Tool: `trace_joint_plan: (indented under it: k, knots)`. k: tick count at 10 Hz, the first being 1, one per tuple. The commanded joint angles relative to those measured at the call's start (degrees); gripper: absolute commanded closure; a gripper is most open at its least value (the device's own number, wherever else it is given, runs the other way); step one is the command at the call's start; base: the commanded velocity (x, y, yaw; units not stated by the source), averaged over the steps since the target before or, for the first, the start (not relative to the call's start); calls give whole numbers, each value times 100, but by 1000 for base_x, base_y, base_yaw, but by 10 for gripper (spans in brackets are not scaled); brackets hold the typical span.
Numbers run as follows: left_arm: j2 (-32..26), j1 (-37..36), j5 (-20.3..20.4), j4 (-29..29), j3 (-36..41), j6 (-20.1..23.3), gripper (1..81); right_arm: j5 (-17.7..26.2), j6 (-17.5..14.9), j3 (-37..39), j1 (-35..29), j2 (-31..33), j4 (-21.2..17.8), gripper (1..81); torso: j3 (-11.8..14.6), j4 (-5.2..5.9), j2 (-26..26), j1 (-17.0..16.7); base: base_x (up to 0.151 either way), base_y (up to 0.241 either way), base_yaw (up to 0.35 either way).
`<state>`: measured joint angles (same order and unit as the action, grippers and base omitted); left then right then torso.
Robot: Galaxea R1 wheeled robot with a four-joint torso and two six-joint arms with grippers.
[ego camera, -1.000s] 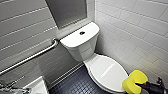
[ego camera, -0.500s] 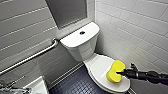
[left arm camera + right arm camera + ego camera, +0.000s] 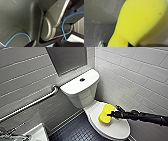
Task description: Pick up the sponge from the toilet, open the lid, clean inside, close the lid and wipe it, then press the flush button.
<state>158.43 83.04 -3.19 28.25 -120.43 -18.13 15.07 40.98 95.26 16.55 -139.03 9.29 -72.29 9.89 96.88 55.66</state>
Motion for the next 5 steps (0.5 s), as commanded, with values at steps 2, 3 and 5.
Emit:
trace_joint_plan:
  k: [2, 3, 5]
  knots:
    - [-109, 103, -410, -21, 46, -16, 10, 119, -64, 1872, -1079, -1252, 152, 811, 0, 0, 0, 0, 0, 0, 0]
    - [-109, 103, -410, -21, 46, -24, 10, -4, -73, 2294, -1088, -1472, 152, 811, 0, 0, 0, 0, 0, 0, 0]
    - [-109, 112, -410, -30, 46, -24, 10, -92, -81, 2487, -991, -1683, 153, 811, 0, 0, 0, 0, 0, 0, 0]
